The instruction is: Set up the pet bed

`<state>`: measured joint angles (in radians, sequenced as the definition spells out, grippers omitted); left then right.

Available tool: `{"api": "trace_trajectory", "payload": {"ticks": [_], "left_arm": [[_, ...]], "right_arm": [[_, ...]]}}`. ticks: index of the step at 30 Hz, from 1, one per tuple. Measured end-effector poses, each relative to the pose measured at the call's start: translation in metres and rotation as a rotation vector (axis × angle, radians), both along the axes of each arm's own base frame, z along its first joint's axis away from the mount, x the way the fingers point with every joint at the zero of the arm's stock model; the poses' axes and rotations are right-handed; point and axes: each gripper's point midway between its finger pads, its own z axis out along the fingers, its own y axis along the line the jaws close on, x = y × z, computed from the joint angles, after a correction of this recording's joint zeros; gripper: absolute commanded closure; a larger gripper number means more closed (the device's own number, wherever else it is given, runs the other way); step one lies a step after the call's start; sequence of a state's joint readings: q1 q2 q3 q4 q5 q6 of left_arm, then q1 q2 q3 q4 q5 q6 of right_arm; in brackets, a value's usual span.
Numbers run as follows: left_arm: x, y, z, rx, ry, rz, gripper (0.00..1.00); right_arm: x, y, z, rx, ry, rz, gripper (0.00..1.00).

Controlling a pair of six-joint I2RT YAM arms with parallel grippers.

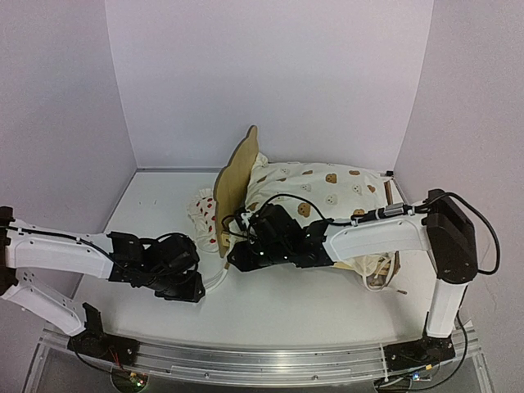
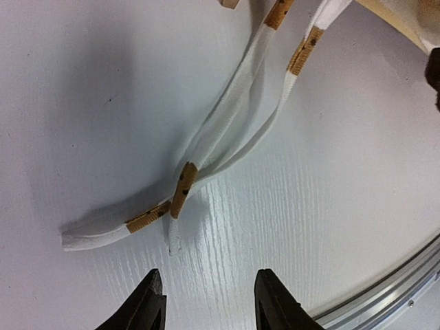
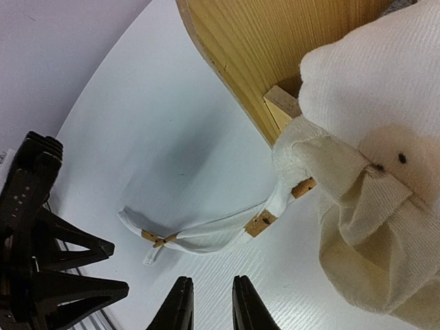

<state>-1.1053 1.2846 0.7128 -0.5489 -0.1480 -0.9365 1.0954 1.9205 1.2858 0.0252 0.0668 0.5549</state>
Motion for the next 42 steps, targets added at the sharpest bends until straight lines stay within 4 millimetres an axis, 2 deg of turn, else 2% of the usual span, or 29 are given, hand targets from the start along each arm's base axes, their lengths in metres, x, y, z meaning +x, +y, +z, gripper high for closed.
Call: {"api": "trace_trajectory", "payload": {"ticks": [6, 12, 16, 22, 28, 32, 39, 42], "left_arm": [[0.000, 0.006, -0.029, 0.118, 0.043, 0.002, 0.62], [0.004, 0.004, -0.041, 0.175, 0.049, -0.005, 0.73], [0.007, 0.001, -0.046, 0.195, 0.049, -0.007, 0.79], [0.006, 0.003, -0.055, 0.223, 0.061, -0.010, 1.00], [0.008, 0.004, -0.054, 0.230, 0.054, -0.004, 1.00], [0.013, 0.002, -0.041, 0.240, 0.030, 0.001, 1.00], [0.032, -0.022, 0.025, 0.134, -0.074, -0.003, 1.00], [0.032, -0.029, 0.034, 0.105, -0.075, -0.027, 1.00]], "right_arm": [[-0.003, -0.006, -0.010, -0.021, 0.010, -0.001, 0.78], [-0.011, -0.024, -0.023, -0.057, 0.025, -0.004, 0.78], [-0.014, -0.031, -0.017, -0.052, 0.019, -0.007, 0.79], [-0.015, -0.035, -0.003, -0.028, 0.004, -0.010, 0.80], [-0.016, -0.037, -0.005, -0.035, 0.002, -0.010, 0.80], [-0.016, -0.038, -0.002, -0.033, -0.004, -0.011, 0.80], [-0.015, -0.049, 0.026, 0.001, -0.058, -0.028, 0.80], [-0.014, -0.055, 0.035, 0.009, -0.084, -0.040, 0.80]]}}
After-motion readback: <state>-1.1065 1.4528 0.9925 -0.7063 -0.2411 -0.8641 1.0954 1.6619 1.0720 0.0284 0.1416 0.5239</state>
